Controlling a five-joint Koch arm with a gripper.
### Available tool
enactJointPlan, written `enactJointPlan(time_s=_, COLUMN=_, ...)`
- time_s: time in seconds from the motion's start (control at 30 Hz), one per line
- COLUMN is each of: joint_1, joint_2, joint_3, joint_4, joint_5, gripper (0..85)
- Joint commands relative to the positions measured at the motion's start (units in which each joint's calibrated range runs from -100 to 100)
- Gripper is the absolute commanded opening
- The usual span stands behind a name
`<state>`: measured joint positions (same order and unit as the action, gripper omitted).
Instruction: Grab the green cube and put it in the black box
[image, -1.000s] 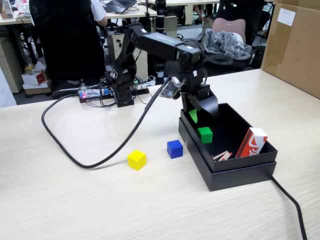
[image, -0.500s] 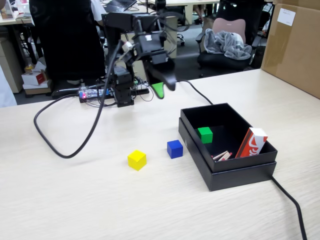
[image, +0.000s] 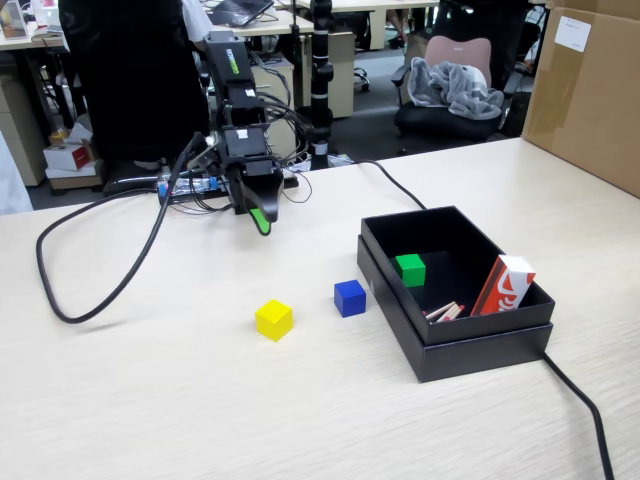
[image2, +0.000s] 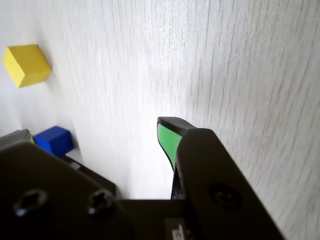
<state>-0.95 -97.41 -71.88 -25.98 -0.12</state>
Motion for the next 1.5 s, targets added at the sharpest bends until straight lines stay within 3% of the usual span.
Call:
enactJointPlan(time_s=0.0, joint_1=-0.6, joint_2=-1.8, joint_3=-0.6, joint_4=6.7, joint_5=-0.1, gripper=49.6)
enactJointPlan(time_s=0.43, joint_1=-1.0, joint_2=-1.8, joint_3=-23.6, joint_4=29.6, joint_5=-1.8, gripper=48.9)
enactJointPlan(time_s=1.47, joint_1=-2.1, joint_2=-1.3, joint_3=-25.0, joint_4=28.2, joint_5=-2.0, gripper=48.8)
